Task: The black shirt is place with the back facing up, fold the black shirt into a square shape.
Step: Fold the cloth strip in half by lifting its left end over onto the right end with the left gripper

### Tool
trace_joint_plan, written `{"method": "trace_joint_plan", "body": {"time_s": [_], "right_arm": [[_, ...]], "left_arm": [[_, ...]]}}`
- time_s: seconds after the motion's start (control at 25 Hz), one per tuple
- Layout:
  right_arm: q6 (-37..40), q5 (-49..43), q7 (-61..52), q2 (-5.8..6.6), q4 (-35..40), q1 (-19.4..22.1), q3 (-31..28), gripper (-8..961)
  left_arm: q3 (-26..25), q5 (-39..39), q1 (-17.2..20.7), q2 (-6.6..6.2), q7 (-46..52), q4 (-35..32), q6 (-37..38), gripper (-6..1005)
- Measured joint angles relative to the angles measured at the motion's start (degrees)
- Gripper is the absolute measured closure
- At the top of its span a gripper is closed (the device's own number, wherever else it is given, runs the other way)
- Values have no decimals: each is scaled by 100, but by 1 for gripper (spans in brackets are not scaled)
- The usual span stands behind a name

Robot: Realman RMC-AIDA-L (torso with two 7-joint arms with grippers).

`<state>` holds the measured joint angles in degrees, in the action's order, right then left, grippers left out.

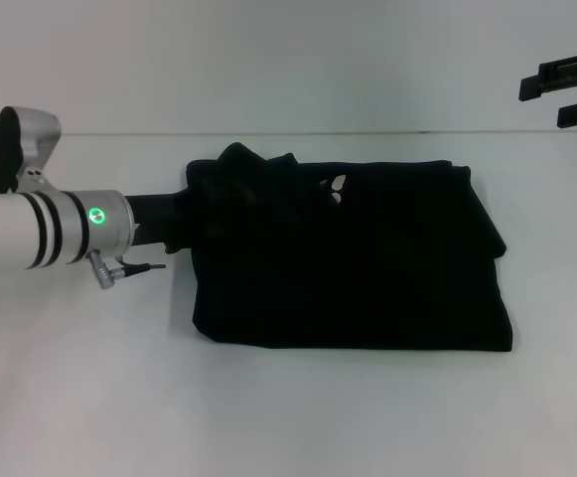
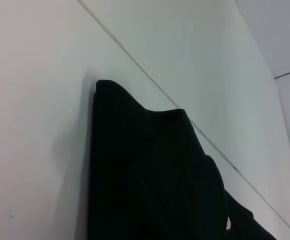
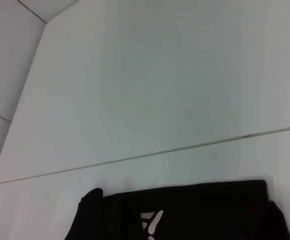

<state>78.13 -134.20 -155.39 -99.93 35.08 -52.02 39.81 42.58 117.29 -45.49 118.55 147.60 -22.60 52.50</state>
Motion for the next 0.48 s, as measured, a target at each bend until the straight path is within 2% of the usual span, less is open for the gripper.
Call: {"method": "trace_joint_plan", "body": {"time_s": [0.32,0.48], "right_arm": [[-1,0,0,1,1,-2,9,144],[8,0,1,-4,10,22,10,144]], "left_arm": [[288,0,-415,29,-16,355,-454,306],[363,-15,-520,115,-17,335,-521,306]]}}
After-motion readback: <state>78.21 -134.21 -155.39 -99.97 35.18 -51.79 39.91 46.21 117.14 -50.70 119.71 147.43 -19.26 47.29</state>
